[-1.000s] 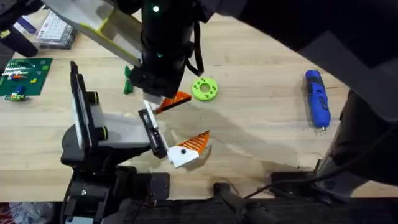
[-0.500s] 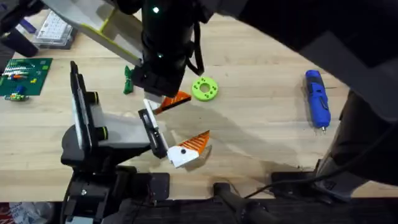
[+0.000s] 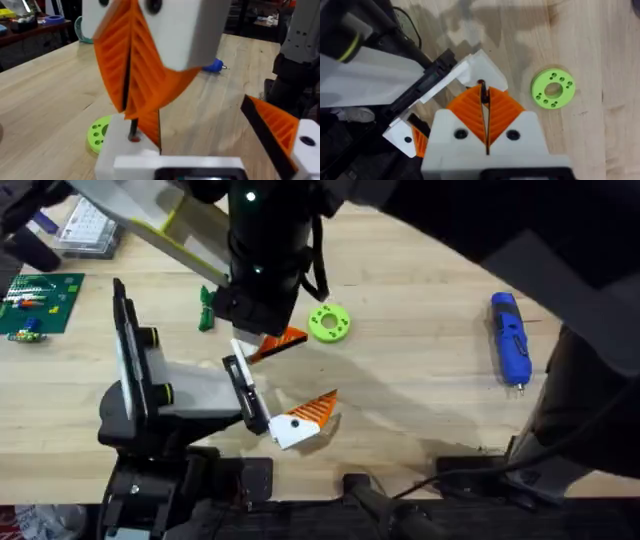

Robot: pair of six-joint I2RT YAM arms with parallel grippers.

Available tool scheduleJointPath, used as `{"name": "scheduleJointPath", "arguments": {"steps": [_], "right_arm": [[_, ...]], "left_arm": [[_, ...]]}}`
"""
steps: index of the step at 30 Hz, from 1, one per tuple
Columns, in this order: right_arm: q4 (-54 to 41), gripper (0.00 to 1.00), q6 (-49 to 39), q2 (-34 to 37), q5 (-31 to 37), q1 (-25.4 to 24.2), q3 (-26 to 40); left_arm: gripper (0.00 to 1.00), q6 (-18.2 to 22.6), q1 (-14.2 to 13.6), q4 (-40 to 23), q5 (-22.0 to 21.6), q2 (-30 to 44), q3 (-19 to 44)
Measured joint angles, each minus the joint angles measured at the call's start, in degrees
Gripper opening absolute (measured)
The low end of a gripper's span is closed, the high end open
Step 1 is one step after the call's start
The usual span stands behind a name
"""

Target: Pick up the gripper from the table and insert it into the empty holder that is missing its gripper. Then pick up a screw, insert it into the mounting hole, and use the screwdriver to tighten it. Finally, clean up the table by picking up the vegetable and placing it into the bucket.

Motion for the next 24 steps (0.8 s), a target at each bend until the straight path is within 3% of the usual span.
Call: {"name": "scheduleJointPath", "arguments": {"steps": [24], "right_arm": [[-0.09, 0.009, 0.0, 0.01, 0.28, 1.46, 0.0]], "left_arm": [[0.987, 0.0, 0.0, -0.02, 0.04, 0.0, 0.0]]}}
